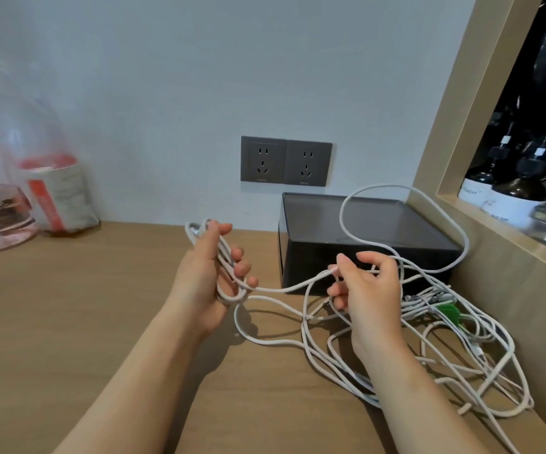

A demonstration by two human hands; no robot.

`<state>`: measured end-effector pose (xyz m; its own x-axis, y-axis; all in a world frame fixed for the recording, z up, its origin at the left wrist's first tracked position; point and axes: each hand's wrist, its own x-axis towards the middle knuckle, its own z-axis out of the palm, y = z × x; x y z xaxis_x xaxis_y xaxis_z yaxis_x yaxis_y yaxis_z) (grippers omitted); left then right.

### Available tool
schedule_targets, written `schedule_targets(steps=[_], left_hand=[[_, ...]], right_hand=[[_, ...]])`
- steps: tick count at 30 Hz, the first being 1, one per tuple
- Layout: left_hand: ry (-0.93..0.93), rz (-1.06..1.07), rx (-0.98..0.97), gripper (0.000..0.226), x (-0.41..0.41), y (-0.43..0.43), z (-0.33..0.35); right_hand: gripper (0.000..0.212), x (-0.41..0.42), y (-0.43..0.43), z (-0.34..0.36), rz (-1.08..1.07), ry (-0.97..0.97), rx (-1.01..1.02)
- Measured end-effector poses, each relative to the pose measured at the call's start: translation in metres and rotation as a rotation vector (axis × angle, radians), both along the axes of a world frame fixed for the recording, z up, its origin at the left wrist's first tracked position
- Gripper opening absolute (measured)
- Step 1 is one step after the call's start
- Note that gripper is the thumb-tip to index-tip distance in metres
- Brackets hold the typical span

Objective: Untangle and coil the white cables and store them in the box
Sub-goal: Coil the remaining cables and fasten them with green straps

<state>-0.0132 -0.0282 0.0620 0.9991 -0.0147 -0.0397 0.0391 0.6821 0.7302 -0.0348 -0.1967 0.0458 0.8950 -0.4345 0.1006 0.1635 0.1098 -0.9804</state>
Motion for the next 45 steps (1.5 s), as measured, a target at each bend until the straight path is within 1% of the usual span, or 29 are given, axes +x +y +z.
schedule_targets(steps=[2, 4, 8, 12, 14, 17, 19, 21, 24, 26, 28, 30, 31, 32, 35, 36, 37, 40, 41, 44, 45], left_hand=[[-0.016, -0.029, 0.058, 0.021, -0.002, -0.004, 0.0], [-0.014, -0.048, 0.129, 0.021, -0.004, -0.007, -0.003], [0.011, -0.092, 0.245, 0.026, -0.006, -0.01, -0.009], [0.008, -0.105, 0.326, 0.029, -0.006, -0.013, -0.011], [-0.001, -0.126, 0.359, 0.03, -0.007, -0.016, -0.011], [-0.049, -0.181, 0.449, 0.03, -0.009, -0.018, -0.014], [-0.116, -0.209, 0.564, 0.039, -0.009, -0.019, -0.016], [-0.172, -0.232, 0.673, 0.042, -0.01, -0.018, -0.017], [-0.199, -0.309, 0.73, 0.04, -0.011, -0.015, -0.016], [-0.191, -0.381, 0.682, 0.047, -0.013, -0.014, -0.015], [-0.167, -0.424, 0.601, 0.054, -0.013, -0.013, -0.015], [-0.186, -0.466, 0.58, 0.044, -0.015, -0.012, -0.013], [-0.205, -0.484, 0.609, 0.038, -0.016, -0.012, -0.012], [-0.219, -0.495, 0.652, 0.039, -0.017, -0.012, -0.012], [-0.232, -0.52, 0.747, 0.063, -0.018, -0.013, -0.014], [-0.23, -0.517, 0.751, 0.061, -0.018, -0.014, -0.014], [-0.224, -0.499, 0.751, 0.054, -0.018, -0.015, -0.014], [-0.23, -0.419, 0.802, 0.018, -0.018, -0.016, -0.015], [-0.238, -0.407, 0.817, 0.012, -0.018, -0.016, -0.015], [-0.257, -0.375, 0.842, 0.01, -0.018, -0.014, -0.014], [-0.251, -0.359, 0.824, 0.008, -0.018, -0.013, -0.013]], right_hand=[[0.019, -0.001, -0.002, 0.002, 0.027, 0.021, 0.021], [0.016, -0.001, -0.003, 0.003, 0.075, 0.018, 0.005], [0.011, -0.006, -0.005, 0.009, 0.201, -0.079, 0.044], [0.015, -0.011, -0.001, 0.015, 0.392, -0.154, 0.17], [0.017, -0.013, 0.003, 0.014, 0.462, -0.178, 0.193], [0.017, -0.014, 0.007, 0.013, 0.499, -0.216, 0.199], [0.017, -0.015, 0.008, 0.014, 0.517, -0.251, 0.238], [0.015, -0.016, 0.008, 0.015, 0.537, -0.27, 0.283], [0.018, -0.015, 0.007, 0.015, 0.526, -0.269, 0.302], [0.02, -0.015, 0.005, 0.015, 0.467, -0.264, 0.256], [0.02, -0.014, 0.004, 0.014, 0.377, -0.257, 0.134], [0.021, -0.014, 0.004, 0.013, 0.297, -0.262, -0.013], [0.021, -0.015, 0.005, 0.013, 0.266, -0.274, -0.079], [0.021, -0.017, 0.006, 0.013, 0.238, -0.292, -0.129], [0.021, -0.021, 0.007, 0.015, 0.206, -0.336, -0.17], [0.022, -0.021, 0.008, 0.015, 0.214, -0.337, -0.168], [0.023, -0.021, 0.009, 0.014, 0.226, -0.331, -0.169], [0.024, -0.017, 0.01, 0.01, 0.253, -0.298, -0.216], [0.024, -0.017, 0.01, 0.009, 0.254, -0.296, -0.238], [0.021, -0.015, 0.007, 0.009, 0.222, -0.316, -0.329], [0.021, -0.014, 0.005, 0.008, 0.199, -0.303, -0.346]])
